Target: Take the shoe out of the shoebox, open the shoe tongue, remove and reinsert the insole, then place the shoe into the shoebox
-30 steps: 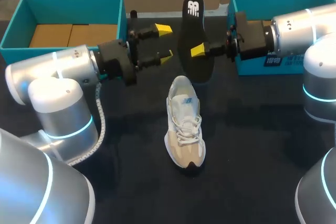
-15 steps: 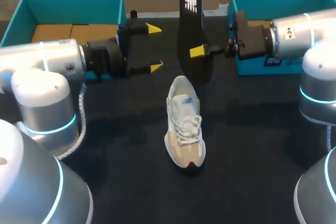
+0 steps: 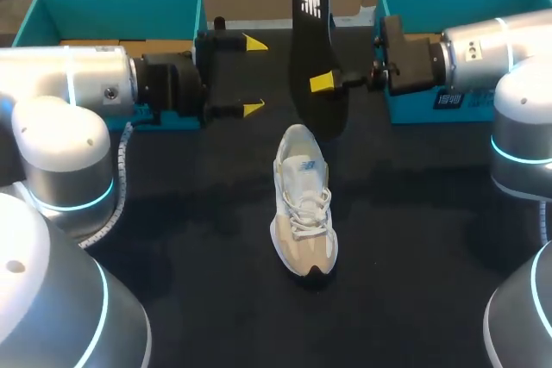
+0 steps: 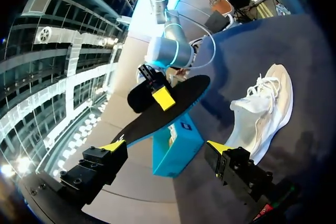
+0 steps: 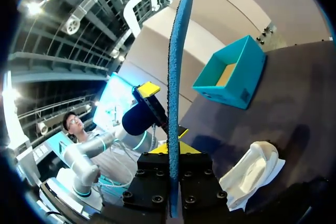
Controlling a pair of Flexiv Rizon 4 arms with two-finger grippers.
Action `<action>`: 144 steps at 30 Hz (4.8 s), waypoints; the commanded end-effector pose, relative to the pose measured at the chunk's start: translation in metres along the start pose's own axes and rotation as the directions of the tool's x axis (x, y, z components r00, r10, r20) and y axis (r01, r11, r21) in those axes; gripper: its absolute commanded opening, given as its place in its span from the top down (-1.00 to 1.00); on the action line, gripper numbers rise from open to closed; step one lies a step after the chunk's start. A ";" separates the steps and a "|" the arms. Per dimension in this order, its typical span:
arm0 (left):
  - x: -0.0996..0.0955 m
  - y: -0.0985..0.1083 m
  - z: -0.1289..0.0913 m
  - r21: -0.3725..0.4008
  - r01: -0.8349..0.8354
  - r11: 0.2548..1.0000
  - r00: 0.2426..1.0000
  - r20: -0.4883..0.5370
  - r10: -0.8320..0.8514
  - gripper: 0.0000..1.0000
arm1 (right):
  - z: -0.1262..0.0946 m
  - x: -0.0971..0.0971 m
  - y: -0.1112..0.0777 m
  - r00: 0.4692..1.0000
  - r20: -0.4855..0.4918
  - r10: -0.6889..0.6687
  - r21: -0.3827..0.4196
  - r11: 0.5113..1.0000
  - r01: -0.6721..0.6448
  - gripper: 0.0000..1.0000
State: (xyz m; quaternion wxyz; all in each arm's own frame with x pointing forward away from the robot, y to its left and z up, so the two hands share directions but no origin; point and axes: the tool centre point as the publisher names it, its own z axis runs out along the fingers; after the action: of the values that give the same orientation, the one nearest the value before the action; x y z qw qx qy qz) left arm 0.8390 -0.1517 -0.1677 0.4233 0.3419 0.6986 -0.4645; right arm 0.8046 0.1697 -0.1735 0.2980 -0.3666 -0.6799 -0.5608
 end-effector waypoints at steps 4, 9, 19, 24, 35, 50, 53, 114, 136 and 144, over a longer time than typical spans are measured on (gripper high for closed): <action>0.003 -0.007 -0.001 0.028 0.084 0.996 0.986 -0.149 -0.079 -1.00 | 0.011 -0.009 0.006 0.990 -0.013 -0.143 -0.035 0.989 0.143 1.00; 0.009 -0.011 -0.007 -0.004 0.171 0.985 0.958 -0.233 -0.167 -1.00 | 0.009 -0.009 0.009 0.964 0.021 -0.264 -0.049 0.963 0.264 1.00; 0.035 -0.007 -0.014 -0.079 0.369 0.926 0.866 -0.333 -0.373 -1.00 | 0.011 -0.011 0.007 0.921 0.034 -0.388 -0.056 0.920 0.389 1.00; 0.043 -0.002 -0.013 -0.088 0.393 0.915 0.856 -0.330 -0.399 -1.00 | 0.013 -0.012 0.006 0.921 0.037 -0.387 -0.056 0.920 0.389 1.00; 0.043 -0.002 -0.013 -0.088 0.393 0.915 0.856 -0.330 -0.399 -1.00 | 0.013 -0.012 0.006 0.921 0.037 -0.387 -0.056 0.920 0.389 1.00; 0.057 0.002 -0.015 -0.168 0.427 0.889 0.812 -0.361 -0.458 -1.00 | 0.021 -0.027 0.016 0.880 0.018 -0.474 -0.035 0.880 0.474 1.00; 0.066 0.008 -0.019 -0.188 0.465 0.865 0.795 -0.341 -0.501 -1.00 | 0.026 -0.034 0.017 0.867 0.003 -0.498 -0.028 0.867 0.498 1.00; 0.182 0.042 0.039 -0.516 0.593 0.619 0.527 -0.333 -0.782 -1.00 | 0.040 -0.093 -0.009 0.831 -0.081 -0.550 -0.175 0.829 0.532 1.00; 0.186 0.050 0.043 -0.535 0.585 0.609 0.519 -0.330 -0.789 -1.00 | 0.052 -0.108 -0.014 0.830 -0.116 -0.545 -0.163 0.835 0.526 1.00; 0.184 0.052 0.047 -0.530 0.584 0.615 0.521 -0.336 -0.785 -1.00 | 0.056 -0.115 -0.021 0.839 -0.121 -0.530 -0.174 0.844 0.508 1.00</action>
State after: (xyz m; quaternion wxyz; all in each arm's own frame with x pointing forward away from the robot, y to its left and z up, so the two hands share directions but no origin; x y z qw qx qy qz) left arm 0.8193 -0.1599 -0.3624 0.0419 0.0658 0.9343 -0.3479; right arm 0.8493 0.2012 -0.2852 0.1615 -0.1419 -0.6885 -0.6926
